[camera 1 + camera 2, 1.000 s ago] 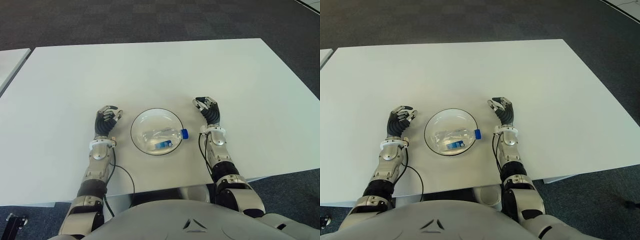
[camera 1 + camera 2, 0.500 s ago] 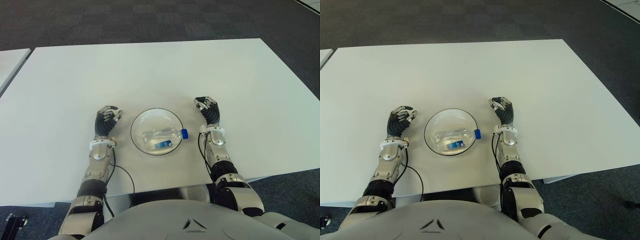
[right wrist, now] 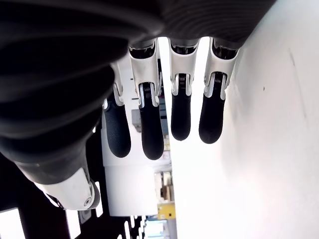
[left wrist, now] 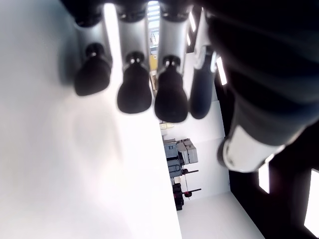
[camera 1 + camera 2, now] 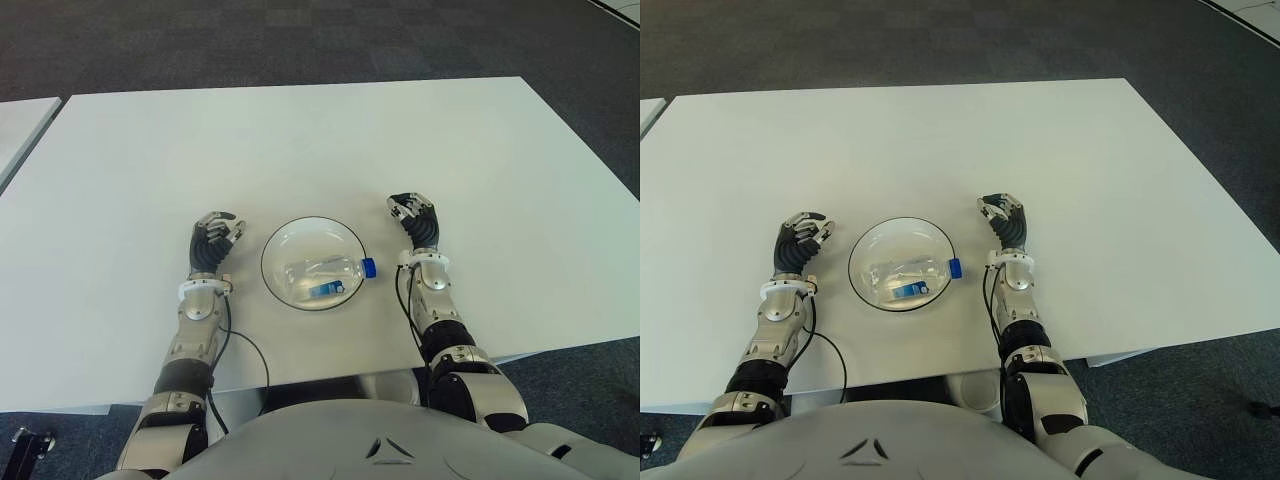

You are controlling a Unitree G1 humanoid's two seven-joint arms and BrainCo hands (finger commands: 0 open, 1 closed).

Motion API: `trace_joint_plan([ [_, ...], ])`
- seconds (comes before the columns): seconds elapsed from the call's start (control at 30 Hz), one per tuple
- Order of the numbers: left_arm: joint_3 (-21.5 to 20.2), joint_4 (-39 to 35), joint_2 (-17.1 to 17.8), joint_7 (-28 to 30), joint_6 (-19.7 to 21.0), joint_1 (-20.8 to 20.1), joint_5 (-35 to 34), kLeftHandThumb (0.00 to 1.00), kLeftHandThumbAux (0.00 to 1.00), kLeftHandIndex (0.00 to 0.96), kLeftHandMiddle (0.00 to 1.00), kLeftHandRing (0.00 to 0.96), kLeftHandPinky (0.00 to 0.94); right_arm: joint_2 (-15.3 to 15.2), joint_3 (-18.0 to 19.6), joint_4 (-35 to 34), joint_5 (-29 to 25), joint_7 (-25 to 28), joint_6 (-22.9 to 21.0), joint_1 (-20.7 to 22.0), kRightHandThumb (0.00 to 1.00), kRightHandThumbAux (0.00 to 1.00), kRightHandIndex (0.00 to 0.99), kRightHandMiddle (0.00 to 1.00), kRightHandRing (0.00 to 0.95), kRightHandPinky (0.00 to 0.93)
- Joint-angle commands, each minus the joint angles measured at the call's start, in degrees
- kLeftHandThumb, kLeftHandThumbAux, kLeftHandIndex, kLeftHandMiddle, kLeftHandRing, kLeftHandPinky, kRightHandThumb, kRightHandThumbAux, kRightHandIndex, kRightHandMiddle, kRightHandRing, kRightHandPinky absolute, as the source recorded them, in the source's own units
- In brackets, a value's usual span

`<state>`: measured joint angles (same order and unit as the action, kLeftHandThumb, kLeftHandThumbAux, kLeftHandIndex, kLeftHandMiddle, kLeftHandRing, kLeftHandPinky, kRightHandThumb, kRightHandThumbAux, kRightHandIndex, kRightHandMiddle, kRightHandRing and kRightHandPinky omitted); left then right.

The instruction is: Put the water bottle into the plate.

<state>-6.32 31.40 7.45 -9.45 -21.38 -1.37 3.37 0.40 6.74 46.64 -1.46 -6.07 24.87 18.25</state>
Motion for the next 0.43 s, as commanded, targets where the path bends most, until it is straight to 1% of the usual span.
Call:
trace_joint_plan([
  [0.03,-0.02,1.37,-0.35,0.84,2.69,1.68,-0.29,0.709,0.717,0.437,0.773,0.773,0.77,0.67,0.14,2.27,-0.46,0.51,-1.2,-1.16,0.711,0.728,0.435,0.619,0.614,0.617],
  [0.1,-0.03,1.41,-0.32,0.73,2.5,1.66,-0.23,0.709,0.717,0.438,0.774,0.773,0.768,0.66,0.07,2.39,-0.38,0.58,-0.92,-1.15,0.711,0.728,0.435,0.618,0.614,0.617],
  [0.3,0.02,2.09,-0.24,0.19,1.91,1.43,0.25,0.709,0.716,0.438,0.773,0.773,0.763,-0.01,-1.58,2.34,2.97,-2.18,-0.1,-1.39,0.709,0.728,0.434,0.607,0.604,0.605],
  [0.43,0.15,1.53,-0.27,0.16,2.48,1.53,0.41,0.709,0.716,0.437,0.769,0.77,0.765,-1.49,-4.18,2.08,7.83,-5.86,0.35,-1.61,0.708,0.728,0.433,0.604,0.605,0.613],
])
